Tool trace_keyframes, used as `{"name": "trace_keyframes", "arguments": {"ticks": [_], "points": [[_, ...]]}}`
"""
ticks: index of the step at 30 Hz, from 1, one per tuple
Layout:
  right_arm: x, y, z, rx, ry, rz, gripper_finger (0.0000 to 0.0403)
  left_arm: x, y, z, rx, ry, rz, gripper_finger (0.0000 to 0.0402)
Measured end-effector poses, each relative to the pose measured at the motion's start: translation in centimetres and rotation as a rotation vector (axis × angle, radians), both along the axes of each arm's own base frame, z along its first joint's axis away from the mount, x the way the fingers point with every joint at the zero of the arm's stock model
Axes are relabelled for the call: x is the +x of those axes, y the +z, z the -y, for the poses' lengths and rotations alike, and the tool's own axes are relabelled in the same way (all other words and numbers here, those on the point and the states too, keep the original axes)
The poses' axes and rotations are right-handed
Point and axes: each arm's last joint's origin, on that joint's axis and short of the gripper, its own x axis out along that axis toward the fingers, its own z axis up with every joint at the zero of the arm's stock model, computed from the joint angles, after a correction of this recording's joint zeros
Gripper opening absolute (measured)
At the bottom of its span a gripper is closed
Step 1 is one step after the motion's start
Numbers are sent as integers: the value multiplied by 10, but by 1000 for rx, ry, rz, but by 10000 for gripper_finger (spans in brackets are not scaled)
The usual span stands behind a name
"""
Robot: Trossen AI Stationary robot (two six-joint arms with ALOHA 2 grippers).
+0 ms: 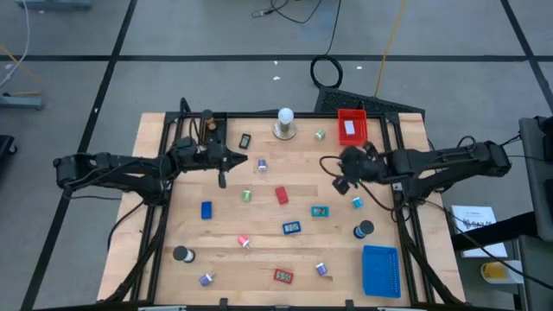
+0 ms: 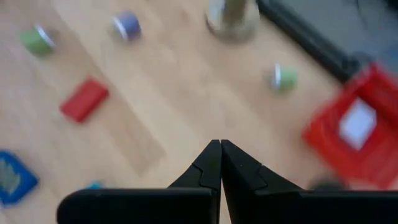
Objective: Pick & Place Office items
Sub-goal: Put the light blue charger adapter into the blue bin
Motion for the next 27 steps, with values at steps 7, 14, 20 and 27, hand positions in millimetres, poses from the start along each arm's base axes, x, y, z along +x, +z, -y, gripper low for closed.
{"name": "trace_keyframes", "arguments": {"ticks": [7,14,20,27], "points": [[-28,-7,-16,217,-179,-177,22,0,0,0,28,0,0,37],[-35,-22,-29,303,-281,-206,109,0,0,0,17,0,0,37],[-40,-51,-31,348,-343,-230,198,0,-1,0,13,0,-13,37],[-39,-80,-31,407,-344,-208,272,0,-1,0,23,0,-14,37]]}}
